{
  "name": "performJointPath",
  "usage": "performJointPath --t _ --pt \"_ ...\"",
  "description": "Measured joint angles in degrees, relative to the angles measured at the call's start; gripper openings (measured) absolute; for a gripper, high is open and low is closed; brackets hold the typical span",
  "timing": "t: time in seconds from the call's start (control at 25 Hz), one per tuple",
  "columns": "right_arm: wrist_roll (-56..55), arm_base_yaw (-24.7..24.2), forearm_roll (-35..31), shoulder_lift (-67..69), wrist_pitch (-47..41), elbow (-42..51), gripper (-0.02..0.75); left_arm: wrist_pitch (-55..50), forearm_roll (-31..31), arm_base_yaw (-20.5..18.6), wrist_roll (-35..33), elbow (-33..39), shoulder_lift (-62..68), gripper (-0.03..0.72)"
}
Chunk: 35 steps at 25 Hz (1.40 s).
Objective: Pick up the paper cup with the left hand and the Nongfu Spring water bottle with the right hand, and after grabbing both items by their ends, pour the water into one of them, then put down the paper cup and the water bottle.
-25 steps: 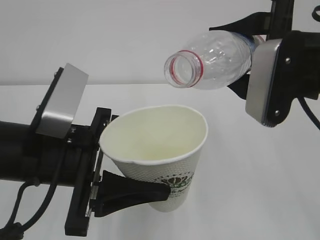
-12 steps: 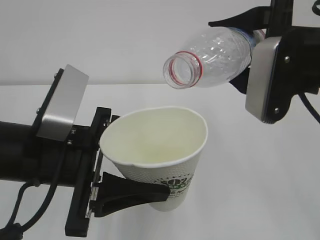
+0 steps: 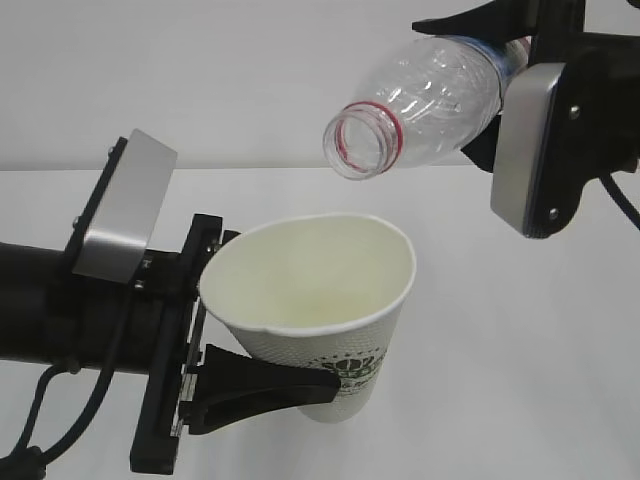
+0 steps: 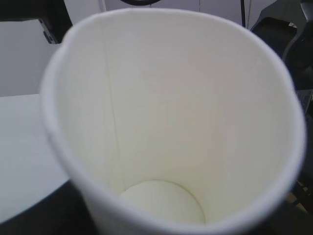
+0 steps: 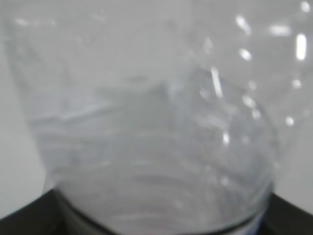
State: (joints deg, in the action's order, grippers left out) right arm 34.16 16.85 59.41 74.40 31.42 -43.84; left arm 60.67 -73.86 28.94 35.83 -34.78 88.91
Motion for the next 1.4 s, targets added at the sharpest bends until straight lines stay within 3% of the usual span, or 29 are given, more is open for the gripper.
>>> performJointPath --t 1.4 --pt "2.1 0.0 0.0 0.0 0.4 0.0 0.47 0.0 -0.1 0.0 0.0 0.0 0.0 0.474"
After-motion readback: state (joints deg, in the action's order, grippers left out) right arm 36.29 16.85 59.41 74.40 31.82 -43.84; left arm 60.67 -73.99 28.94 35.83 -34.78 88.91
